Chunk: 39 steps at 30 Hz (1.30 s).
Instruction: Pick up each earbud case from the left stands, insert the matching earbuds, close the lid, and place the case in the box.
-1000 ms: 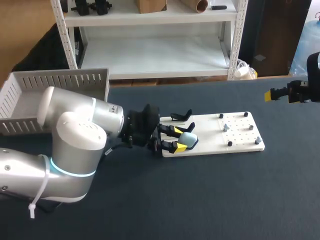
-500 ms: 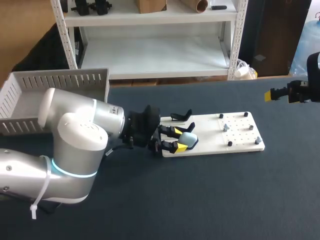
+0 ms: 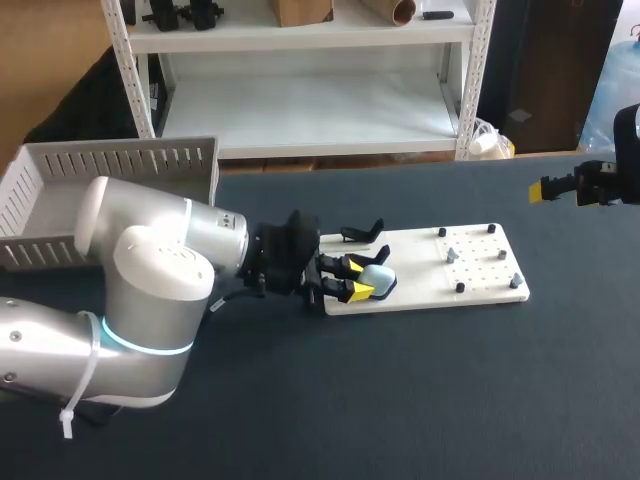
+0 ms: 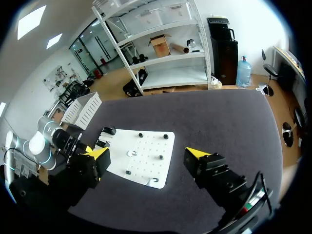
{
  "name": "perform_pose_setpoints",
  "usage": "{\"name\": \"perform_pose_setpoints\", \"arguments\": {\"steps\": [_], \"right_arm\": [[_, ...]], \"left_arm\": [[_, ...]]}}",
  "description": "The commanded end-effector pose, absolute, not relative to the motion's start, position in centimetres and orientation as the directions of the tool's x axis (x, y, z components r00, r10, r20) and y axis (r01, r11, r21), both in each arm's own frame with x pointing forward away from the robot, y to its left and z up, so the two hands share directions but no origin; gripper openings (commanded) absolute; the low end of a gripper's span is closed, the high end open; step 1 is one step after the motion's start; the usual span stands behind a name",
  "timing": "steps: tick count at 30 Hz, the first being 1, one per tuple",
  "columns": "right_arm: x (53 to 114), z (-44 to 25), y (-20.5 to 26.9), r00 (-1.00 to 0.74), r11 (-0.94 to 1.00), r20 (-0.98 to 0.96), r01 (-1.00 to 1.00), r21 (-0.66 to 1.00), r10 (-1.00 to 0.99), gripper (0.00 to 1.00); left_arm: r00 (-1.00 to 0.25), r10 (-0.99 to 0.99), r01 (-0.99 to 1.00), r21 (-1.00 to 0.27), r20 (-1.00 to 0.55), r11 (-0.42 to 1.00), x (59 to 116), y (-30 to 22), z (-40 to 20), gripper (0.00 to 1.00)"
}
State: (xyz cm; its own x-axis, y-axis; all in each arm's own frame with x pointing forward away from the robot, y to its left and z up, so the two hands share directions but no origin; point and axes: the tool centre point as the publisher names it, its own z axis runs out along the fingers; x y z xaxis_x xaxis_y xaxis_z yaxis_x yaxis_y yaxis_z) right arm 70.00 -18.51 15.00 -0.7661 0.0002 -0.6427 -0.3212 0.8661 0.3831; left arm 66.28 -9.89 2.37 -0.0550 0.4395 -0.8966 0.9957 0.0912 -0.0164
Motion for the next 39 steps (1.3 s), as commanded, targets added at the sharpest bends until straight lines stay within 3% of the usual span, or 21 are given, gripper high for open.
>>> {"name": "perform_pose_setpoints", "arguments": {"steps": [1, 13, 21, 39], "right_arm": [[70.0, 15.0, -18.5, -0.766, 0.866, -0.643, -0.321, 0.383, 0.0, 1.0], [70.0, 15.0, -18.5, -0.766, 0.866, -0.643, -0.321, 0.383, 0.0, 1.0], [70.0, 15.0, -18.5, -0.766, 0.866, -0.643, -0.321, 0.383, 0.0, 1.0], [70.0, 15.0, -18.5, -0.766, 0.866, -0.643, -0.321, 0.383, 0.0, 1.0]], "left_arm": [[-0.046, 0.423, 0.996, -0.008, -0.905, 0.092, 65.9, -9.4, 2.7, 0.0], [0.072, 0.269, 0.981, 0.117, -0.961, 0.156, 65.2, -8.3, 7.3, 0.0], [0.166, 0.196, 0.974, 0.192, -0.966, 0.122, 64.3, -9.3, 9.9, 0.0], [0.174, 0.192, 0.973, 0.198, -0.966, 0.116, 64.1, -9.3, 10.5, 0.0]]}}
